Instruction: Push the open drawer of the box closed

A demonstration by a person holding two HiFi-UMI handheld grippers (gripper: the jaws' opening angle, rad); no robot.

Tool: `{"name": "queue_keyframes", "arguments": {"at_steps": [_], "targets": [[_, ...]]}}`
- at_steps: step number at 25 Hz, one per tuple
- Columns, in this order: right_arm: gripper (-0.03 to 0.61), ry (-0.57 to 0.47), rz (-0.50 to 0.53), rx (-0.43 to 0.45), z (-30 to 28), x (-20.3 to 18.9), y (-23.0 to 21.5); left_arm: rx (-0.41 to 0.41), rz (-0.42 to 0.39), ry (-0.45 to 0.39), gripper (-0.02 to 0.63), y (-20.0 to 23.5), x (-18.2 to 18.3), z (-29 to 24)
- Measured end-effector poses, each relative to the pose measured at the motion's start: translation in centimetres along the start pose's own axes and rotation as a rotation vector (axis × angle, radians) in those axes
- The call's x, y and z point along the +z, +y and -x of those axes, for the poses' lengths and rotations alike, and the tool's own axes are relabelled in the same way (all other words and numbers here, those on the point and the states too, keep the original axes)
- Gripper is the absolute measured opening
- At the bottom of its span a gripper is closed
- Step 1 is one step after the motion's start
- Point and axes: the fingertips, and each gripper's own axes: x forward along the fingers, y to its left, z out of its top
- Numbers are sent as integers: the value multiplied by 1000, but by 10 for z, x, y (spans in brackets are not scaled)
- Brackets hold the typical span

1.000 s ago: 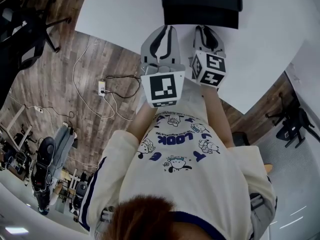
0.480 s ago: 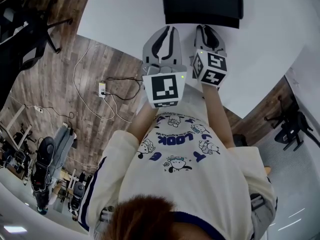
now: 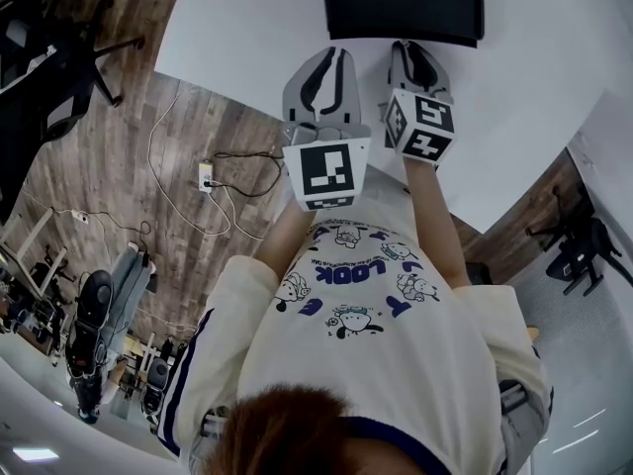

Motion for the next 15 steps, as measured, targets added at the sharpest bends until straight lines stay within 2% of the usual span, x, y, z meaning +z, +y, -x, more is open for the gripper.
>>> {"name": "queue_keyframes", "arguments": {"at_steps": [15], "targets": [[86,-7,-6,-1,-5,12,-7,8,0,0,40,0,5,-1]]}}
